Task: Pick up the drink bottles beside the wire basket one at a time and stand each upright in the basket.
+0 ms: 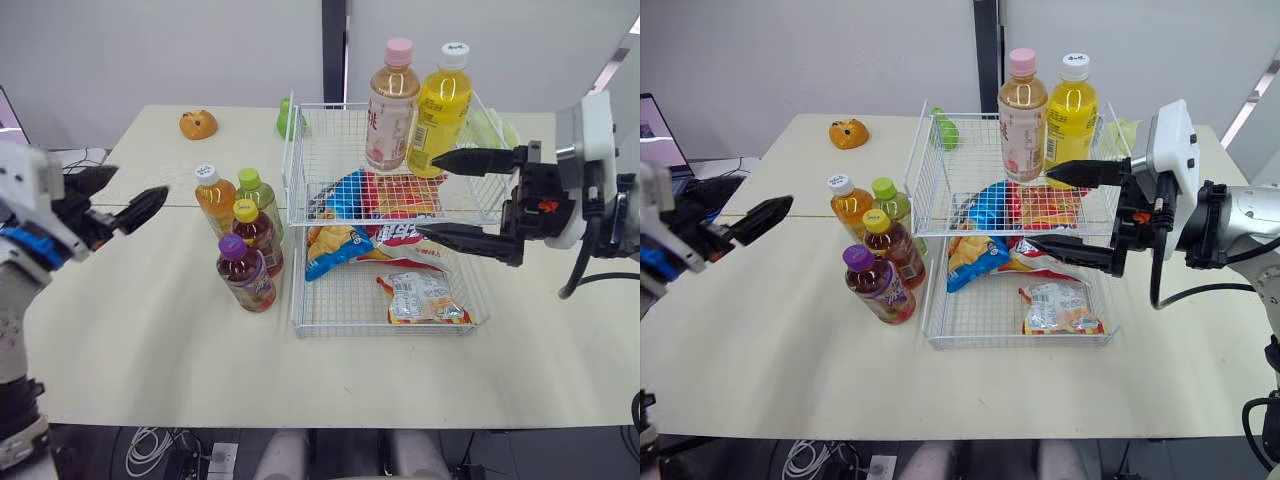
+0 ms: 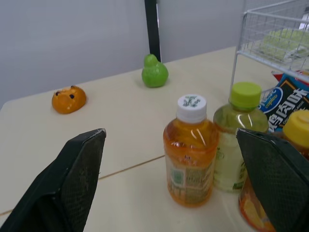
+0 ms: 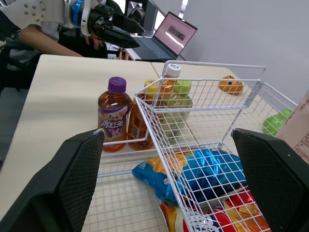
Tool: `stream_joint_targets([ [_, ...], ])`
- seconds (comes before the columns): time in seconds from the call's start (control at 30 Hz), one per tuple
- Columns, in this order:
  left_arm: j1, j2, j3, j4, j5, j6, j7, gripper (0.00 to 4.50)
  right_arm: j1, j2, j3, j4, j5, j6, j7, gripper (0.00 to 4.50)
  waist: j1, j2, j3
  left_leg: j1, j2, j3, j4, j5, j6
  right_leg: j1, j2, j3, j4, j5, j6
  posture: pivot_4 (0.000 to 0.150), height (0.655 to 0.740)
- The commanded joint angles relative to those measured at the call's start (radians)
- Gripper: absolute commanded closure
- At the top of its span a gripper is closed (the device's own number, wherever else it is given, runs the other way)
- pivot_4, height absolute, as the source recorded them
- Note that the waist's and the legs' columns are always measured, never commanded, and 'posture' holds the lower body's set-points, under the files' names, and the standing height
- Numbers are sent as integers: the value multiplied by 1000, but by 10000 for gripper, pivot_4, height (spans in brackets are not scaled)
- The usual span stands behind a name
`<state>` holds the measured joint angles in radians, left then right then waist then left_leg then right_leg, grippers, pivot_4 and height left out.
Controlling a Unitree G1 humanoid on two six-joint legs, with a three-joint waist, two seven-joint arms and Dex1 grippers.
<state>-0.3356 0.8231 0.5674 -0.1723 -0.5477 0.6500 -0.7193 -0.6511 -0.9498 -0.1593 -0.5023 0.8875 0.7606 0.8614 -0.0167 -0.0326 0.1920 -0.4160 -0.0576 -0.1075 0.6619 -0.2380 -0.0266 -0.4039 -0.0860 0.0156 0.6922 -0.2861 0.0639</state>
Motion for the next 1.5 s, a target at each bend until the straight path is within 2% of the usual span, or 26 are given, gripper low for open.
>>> stream_joint_targets([
  [0.03, -56, -9, -54, 2, -7, -1, 33, 216, -14, -13, -55, -44, 35, 26, -40, 0, 0, 0, 0, 0, 0, 0, 0, 0, 0, 0, 0, 0, 0, 0, 0, 1500, 7400],
  [0.33, -184, -57, -200, 113, 79, -46, 114, 216, -13, -32, -87, -66, 94, 72, -62, 0, -9, 0, 0, 0, 0, 0, -1, 0, 0, 0, 2, 0, 0, 0, 0, 1500, 7400],
  [0.6, -302, -134, -286, 320, 193, -160, 198, 216, -39, -24, -72, -64, 111, 85, -78, 0, -10, 0, 0, 0, 0, 1, -1, 0, 0, 0, 2, 1, -1, 0, 1, 1500, 7400],
  [0.97, -403, -183, -330, 474, 237, -237, 181, 216, -49, -26, -74, -83, 146, 107, -109, 0, -10, 0, 0, -1, -1, 0, 0, 0, 0, -1, 2, 0, -1, 1, 1, 1500, 7400],
  [1.3, -381, -192, -322, 473, 221, -206, 150, 31140, -49, -32, -81, -73, 154, 103, -112, 0, -11, 0, 0, -1, -1, 0, 0, 0, 0, 0, 2, 0, -1, 1, 1, 1500, 7400],
  [1.5, -353, -158, -280, 397, 192, -165, 141, 31080, -63, -54, -95, -38, 134, 98, -100, 0, -12, 0, 0, -1, -1, 0, 0, 0, 0, 0, 2, 1, -1, 1, 1, 1500, 7400],
])
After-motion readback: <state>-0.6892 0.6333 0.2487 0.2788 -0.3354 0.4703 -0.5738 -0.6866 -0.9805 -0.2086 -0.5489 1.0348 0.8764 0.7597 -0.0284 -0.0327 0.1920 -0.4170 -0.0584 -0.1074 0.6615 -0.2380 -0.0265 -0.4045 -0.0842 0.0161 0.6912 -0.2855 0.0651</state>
